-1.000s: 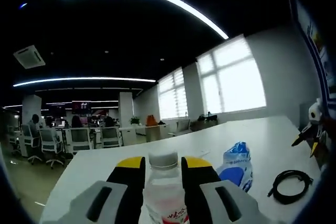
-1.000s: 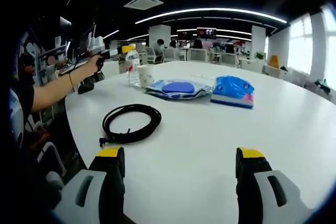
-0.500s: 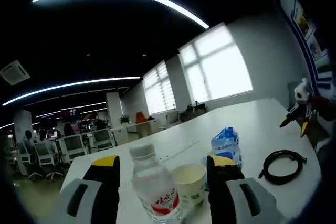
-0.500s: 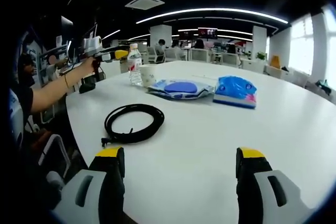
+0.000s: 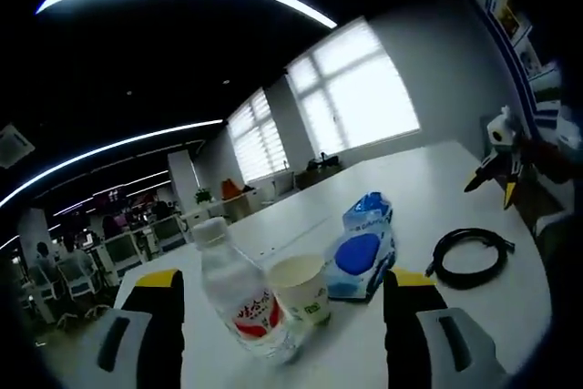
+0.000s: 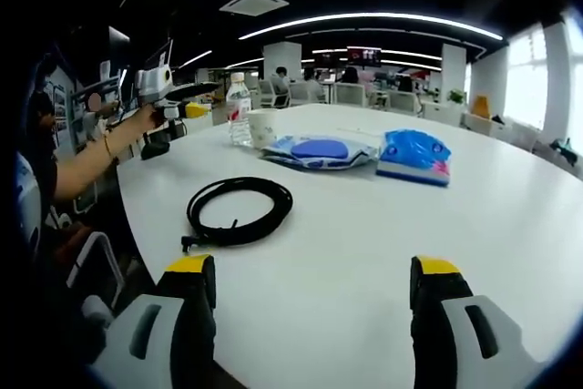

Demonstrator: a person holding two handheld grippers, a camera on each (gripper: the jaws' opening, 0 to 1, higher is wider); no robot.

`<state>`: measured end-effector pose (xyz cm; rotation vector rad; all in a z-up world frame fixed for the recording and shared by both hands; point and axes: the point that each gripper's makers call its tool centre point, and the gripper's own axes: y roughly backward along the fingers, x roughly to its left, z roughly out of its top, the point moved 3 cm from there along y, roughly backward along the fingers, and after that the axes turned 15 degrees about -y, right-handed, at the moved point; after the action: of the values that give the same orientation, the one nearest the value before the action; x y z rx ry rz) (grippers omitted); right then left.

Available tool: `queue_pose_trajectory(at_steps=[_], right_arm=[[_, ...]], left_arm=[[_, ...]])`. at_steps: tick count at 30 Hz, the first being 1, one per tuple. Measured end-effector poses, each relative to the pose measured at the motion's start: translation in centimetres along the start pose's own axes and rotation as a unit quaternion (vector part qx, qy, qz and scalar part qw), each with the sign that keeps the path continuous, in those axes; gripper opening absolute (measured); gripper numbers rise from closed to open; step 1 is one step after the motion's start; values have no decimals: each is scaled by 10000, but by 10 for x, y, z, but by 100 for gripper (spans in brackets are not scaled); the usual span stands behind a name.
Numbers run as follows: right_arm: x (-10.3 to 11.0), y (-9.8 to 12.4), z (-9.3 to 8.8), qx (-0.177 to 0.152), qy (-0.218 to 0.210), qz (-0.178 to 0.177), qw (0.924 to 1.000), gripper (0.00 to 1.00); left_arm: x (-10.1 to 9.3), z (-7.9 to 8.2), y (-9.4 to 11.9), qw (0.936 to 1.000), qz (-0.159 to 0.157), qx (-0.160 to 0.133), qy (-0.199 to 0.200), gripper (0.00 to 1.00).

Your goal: Arrange the tabletop items into an orderly group along one side of the table until the central work area is clear of visible clutter.

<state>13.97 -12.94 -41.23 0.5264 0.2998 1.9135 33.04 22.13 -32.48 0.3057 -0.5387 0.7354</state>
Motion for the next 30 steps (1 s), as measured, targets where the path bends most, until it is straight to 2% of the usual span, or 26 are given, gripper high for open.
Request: queue_pose_trajectory(at_steps=[4, 8, 15, 19, 20, 23, 30], right_arm=[[-2, 2, -3, 20, -15, -37, 10000, 85], [-1, 3, -3, 18, -14, -33, 10000, 85], [-1, 6, -3, -10, -5, -30, 10000, 85], [-2, 8, -4, 34, 9, -44, 10000, 85], [-2, 8, -5, 41, 17, -56, 10000, 85], [-1, 9, -5, 41, -11, -58, 10000, 87], [-3, 12, -3, 24, -83, -108, 9999, 90]], left_arm=[[-22, 0, 14, 9994, -271, 140, -145, 100], [-45, 6, 27, 9986, -470, 103, -209, 100], [-63, 15, 41, 9982, -550, -10, -250, 100], [-77, 8, 47, 9969, -701, 212, -277, 99], [-81, 5, 49, 9963, -746, 350, -252, 99], [-92, 8, 50, 9962, -757, 397, -161, 99], [-117, 24, 56, 9966, -737, 128, 351, 99]])
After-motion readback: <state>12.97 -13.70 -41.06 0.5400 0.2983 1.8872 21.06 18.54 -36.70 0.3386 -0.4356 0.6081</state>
